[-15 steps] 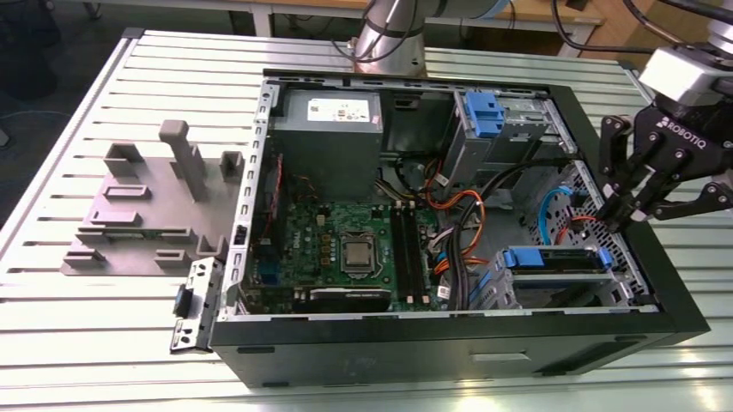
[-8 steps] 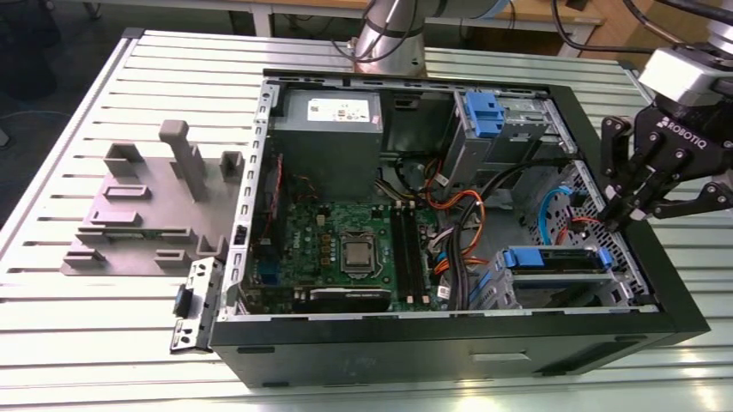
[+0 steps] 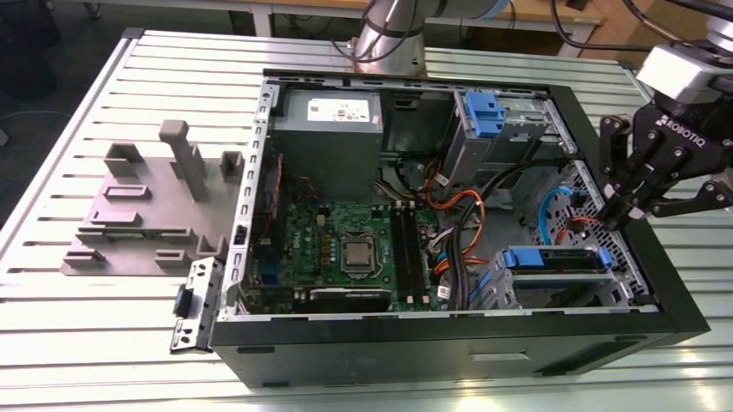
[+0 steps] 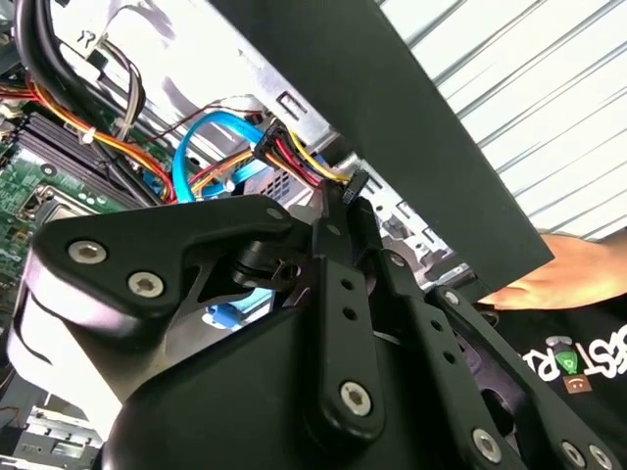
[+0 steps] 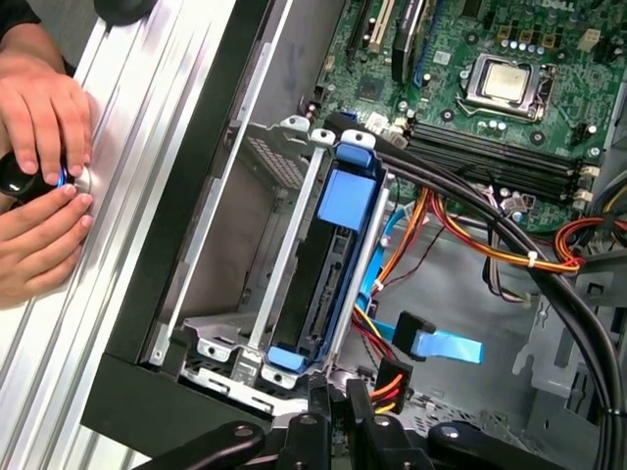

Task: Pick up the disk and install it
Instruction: 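Insert the first disk wire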

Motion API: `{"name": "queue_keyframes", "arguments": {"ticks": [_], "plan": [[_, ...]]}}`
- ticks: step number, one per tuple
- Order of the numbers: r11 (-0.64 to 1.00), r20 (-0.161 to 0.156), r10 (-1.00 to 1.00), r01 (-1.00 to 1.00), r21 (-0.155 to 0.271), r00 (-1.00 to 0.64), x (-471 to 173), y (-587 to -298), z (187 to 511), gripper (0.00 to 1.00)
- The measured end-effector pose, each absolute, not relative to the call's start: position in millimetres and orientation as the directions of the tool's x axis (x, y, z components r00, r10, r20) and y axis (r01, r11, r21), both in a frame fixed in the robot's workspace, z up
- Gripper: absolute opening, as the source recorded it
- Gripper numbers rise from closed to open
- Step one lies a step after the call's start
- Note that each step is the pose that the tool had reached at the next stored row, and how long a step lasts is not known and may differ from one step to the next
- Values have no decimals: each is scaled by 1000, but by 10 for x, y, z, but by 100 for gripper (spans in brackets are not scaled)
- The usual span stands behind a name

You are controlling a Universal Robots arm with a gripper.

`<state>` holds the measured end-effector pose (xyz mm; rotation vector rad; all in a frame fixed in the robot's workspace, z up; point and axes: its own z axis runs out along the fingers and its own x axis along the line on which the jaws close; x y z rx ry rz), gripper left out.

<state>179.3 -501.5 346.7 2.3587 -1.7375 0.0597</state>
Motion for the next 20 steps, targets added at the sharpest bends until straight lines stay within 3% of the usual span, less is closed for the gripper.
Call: {"name": "queue_keyframes", "arguments": {"ticks": [7, 14, 20], "plan": [[-282, 159, -940, -949, 137, 302, 1704, -5015, 3483, 19], [-282, 171, -940, -954, 101, 296, 1611, -5015, 3473, 19], [-285, 144, -944, -954, 91, 295, 1584, -5048, 3470, 19]]}}
